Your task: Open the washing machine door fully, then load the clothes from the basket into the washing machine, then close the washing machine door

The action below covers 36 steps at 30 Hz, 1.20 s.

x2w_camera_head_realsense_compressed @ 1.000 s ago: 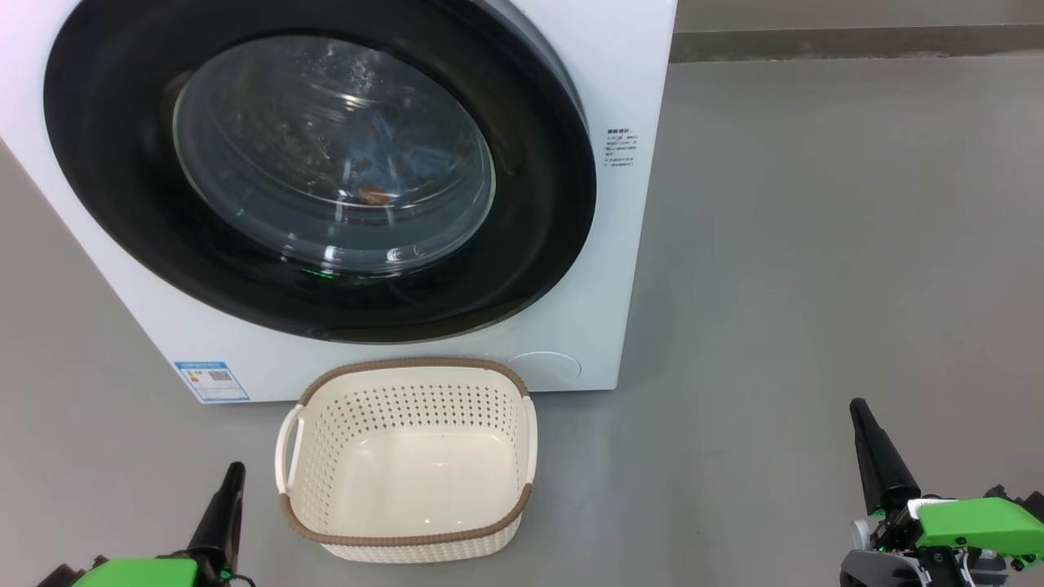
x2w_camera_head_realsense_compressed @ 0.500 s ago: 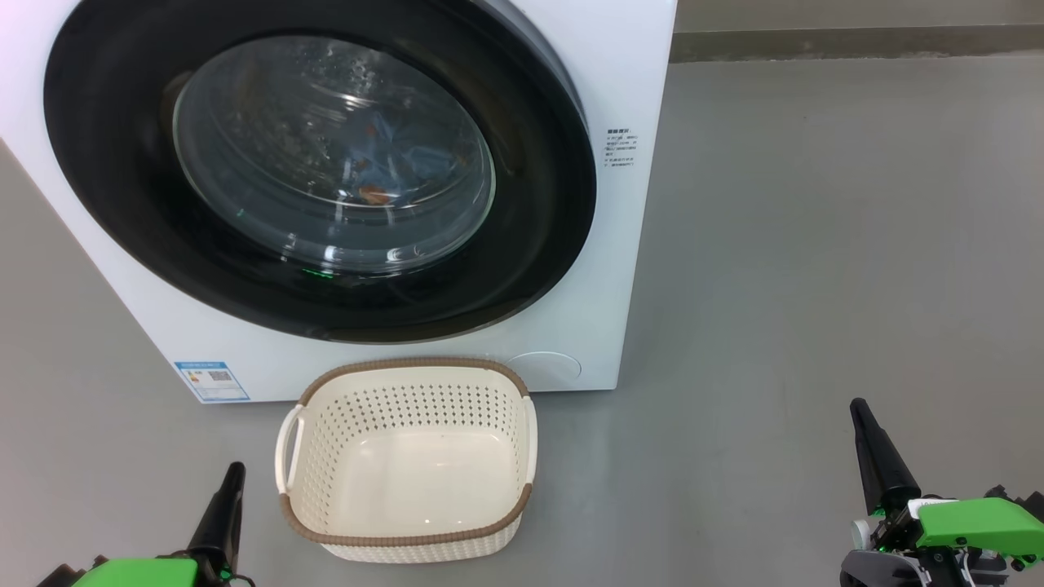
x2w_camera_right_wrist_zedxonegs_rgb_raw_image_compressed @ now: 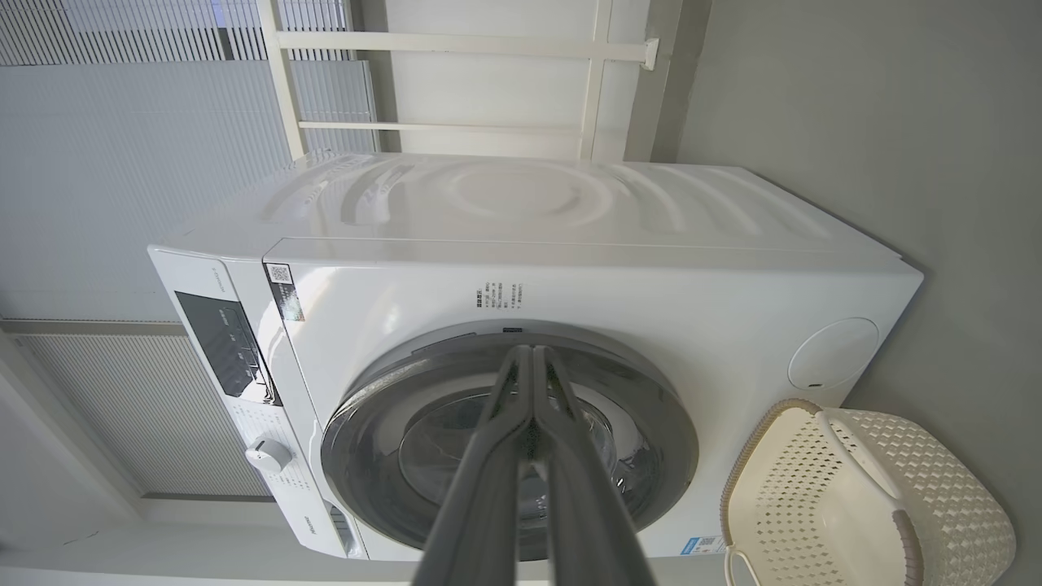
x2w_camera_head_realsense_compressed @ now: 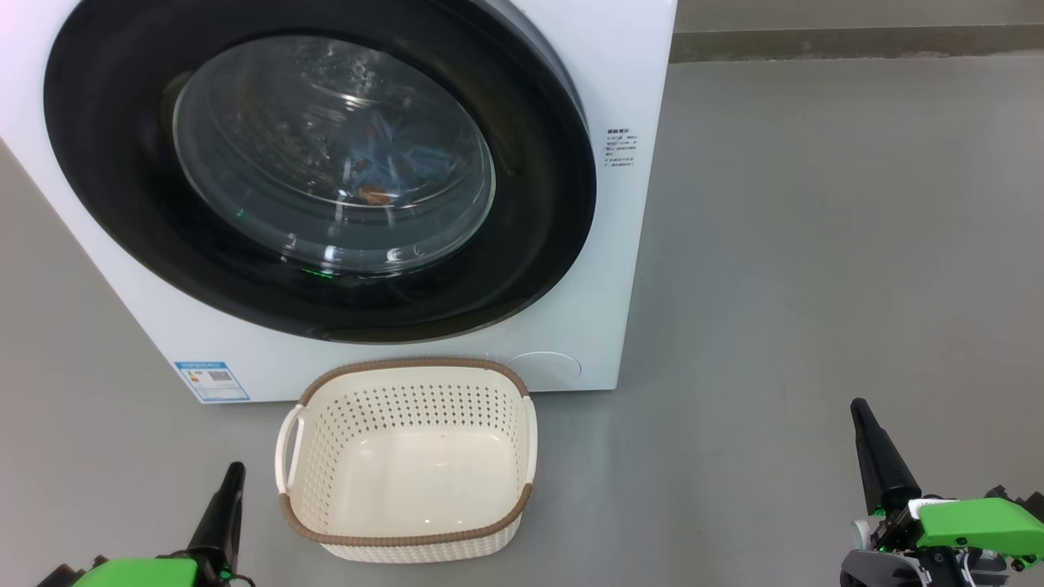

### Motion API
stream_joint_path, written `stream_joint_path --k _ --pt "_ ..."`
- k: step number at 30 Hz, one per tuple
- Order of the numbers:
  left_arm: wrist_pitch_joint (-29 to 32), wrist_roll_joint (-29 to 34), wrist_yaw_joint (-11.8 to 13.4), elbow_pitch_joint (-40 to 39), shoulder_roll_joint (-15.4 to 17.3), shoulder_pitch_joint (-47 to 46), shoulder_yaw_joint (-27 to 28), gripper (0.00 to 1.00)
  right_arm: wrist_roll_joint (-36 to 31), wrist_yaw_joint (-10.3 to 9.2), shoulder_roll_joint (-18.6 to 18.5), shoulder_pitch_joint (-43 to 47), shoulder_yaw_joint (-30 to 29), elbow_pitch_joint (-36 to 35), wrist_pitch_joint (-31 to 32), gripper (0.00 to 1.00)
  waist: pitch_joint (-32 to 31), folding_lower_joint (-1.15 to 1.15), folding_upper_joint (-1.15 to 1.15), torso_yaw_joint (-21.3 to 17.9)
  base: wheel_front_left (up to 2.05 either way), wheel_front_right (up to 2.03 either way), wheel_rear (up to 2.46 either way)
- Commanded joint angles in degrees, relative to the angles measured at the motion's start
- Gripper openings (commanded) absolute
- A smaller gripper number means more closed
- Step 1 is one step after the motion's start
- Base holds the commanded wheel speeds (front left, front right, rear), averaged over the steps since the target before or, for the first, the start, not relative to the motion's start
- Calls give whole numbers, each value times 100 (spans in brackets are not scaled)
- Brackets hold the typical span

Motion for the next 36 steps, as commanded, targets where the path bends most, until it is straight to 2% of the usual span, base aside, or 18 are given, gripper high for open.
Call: stream_joint_path --k 1,36 --pt "42 -45 -11 -169 75 -276 199 0 25 9 -3 -77 102 -168 39 0 0 0 0 0 0 0 0" --pt "42 -45 -12 -167 75 -277 199 0 12 9 9 -78 86 -168 51 0 0 0 0 0 0 0 0"
